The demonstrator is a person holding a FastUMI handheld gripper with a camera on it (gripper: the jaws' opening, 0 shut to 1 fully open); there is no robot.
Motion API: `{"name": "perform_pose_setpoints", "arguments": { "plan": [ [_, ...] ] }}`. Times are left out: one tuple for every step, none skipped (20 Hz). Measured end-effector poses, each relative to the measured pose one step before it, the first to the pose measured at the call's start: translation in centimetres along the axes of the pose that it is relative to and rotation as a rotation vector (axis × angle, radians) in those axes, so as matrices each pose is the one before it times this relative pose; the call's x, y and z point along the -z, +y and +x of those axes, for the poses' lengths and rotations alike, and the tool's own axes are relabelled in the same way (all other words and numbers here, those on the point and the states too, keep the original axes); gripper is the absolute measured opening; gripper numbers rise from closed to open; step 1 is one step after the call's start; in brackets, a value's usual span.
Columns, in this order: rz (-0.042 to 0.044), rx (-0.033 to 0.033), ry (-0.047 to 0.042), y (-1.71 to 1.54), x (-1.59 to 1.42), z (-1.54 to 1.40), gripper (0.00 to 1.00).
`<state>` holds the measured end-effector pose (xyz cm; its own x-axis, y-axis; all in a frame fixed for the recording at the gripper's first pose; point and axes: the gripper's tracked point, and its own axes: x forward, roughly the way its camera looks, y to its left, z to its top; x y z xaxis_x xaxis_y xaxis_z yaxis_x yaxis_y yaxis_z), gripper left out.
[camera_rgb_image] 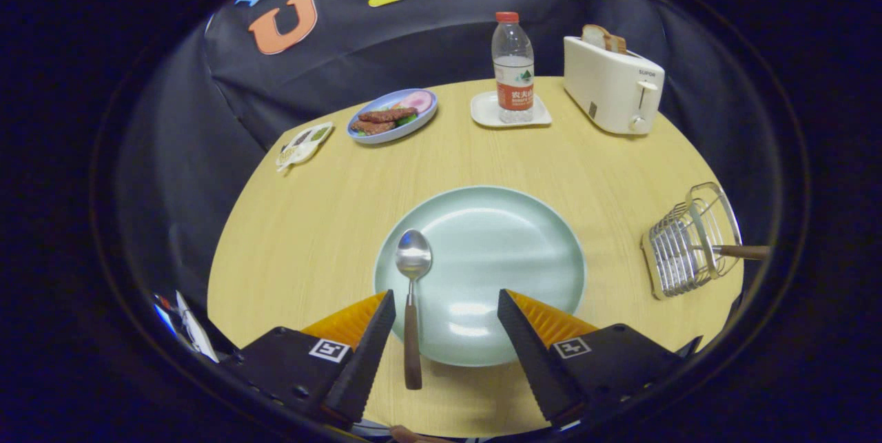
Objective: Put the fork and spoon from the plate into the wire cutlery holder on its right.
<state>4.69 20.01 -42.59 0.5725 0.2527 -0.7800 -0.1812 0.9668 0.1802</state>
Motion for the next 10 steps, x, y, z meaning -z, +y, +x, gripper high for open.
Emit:
{"name": "perform_pose_setpoints", "arguments": {
  "plan": [
    [-0.01149,0.01600,-0.00302,0.368,0.198,0.434,0.89],
    [-0.00675,0.00933,-0.00269,0.435,0.143,0.371,0.81],
    [-0.00577,0.02172,0.00345,0.194,0.245,0.449,0.81],
    [0.00407,0.01446,0.00528,0.213,0.325,0.386,0.80],
    [0.00917,0.00954,0.00980,0.370,0.457,0.583,0.75],
    [0.00797,0.01426,0.01245,0.150,0.295,0.347,0.71],
    [0.00945,0.01257,0.00872,0.087,0.282,0.309,0.66],
    [0.00928,0.00068,0.00572,0.370,0.178,0.276,0.62],
    [0.00372,0.00972,-0.00238,0.190,0.044,0.195,0.58],
    [-0.00451,0.01871,-0.00979,-0.198,-0.245,0.227,0.55]
  ]
}}
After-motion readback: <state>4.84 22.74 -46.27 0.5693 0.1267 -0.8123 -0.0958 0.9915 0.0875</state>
